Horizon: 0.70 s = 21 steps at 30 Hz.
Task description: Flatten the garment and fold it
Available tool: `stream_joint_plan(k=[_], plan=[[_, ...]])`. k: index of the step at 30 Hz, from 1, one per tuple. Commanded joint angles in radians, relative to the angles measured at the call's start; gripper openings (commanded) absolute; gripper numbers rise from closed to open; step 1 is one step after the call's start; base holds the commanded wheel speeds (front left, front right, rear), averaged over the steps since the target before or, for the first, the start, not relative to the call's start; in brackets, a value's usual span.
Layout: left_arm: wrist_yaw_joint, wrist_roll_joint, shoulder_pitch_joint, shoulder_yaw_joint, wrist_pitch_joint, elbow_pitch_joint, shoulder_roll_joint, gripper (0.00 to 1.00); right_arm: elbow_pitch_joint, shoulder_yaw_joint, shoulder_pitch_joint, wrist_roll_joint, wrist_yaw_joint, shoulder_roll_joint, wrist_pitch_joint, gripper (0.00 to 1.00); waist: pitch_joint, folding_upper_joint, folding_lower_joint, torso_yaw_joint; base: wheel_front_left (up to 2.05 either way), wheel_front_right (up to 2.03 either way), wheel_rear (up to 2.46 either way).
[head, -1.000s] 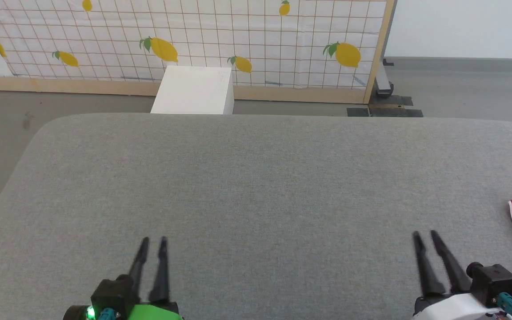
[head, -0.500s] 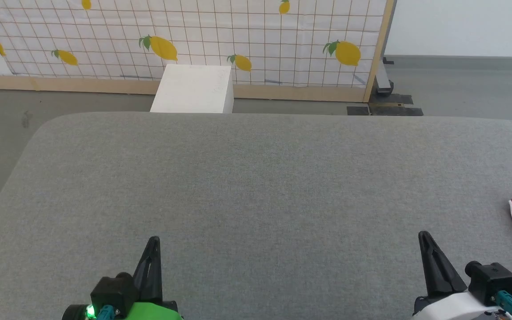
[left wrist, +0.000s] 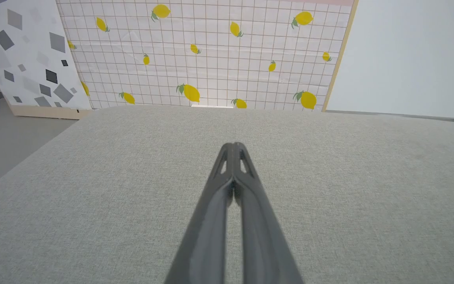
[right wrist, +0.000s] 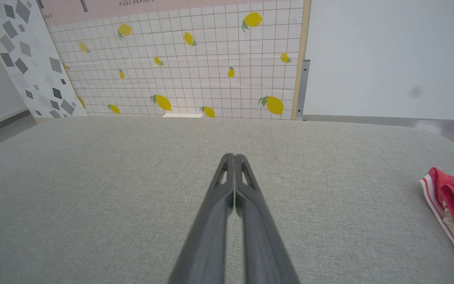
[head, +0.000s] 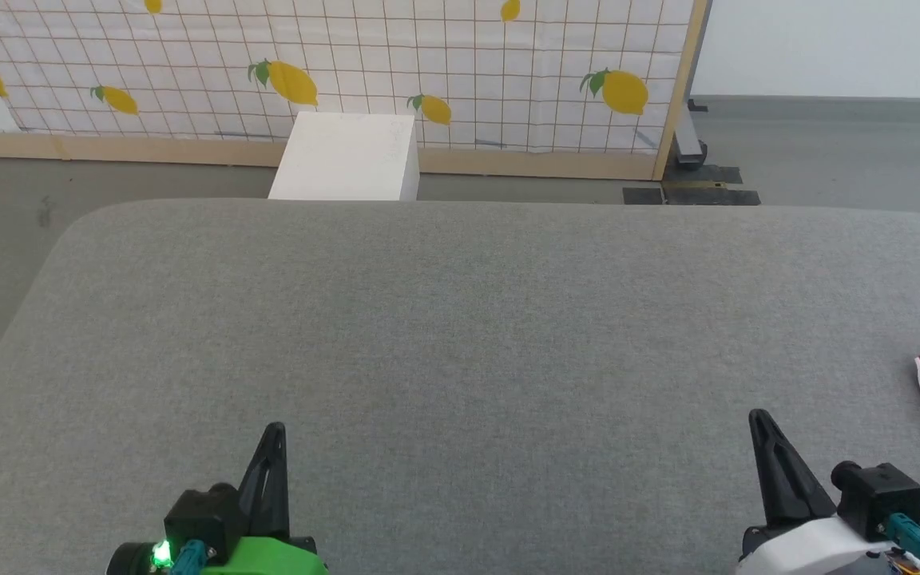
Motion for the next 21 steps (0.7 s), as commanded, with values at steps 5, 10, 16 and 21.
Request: stream_joint_plan(k=[5, 10, 16, 21], plan=[[0.002, 0.012, -0.025, 0.009, 0.013, -0.008, -0.001, 0.00, -0.012, 0.004, -0.023, -0.015, 0.000, 0.001, 0.013, 0.00, 0.002, 0.0000, 0.0000, 0.000, 0.00, 0.00, 0.00], [0.002, 0.017, -0.030, 0.012, 0.023, -0.010, -0.001, 0.00, -0.015, 0.005, -0.028, -0.020, -0.001, 0.001, 0.020, 0.00, 0.004, 0.0000, 0.0000, -0.001, 0.00, 0.00, 0.00], [0.003, 0.023, -0.036, 0.016, 0.035, -0.013, -0.001, 0.00, -0.020, 0.006, -0.034, -0.026, -0.001, 0.001, 0.029, 0.00, 0.006, 0.0000, 0.0000, -0.001, 0.00, 0.00, 0.00], [0.003, 0.029, -0.042, 0.019, 0.047, -0.016, -0.001, 0.00, -0.024, 0.007, -0.039, -0.032, -0.001, 0.002, 0.038, 0.00, 0.008, 0.0000, 0.0000, -0.001, 0.00, 0.00, 0.00]])
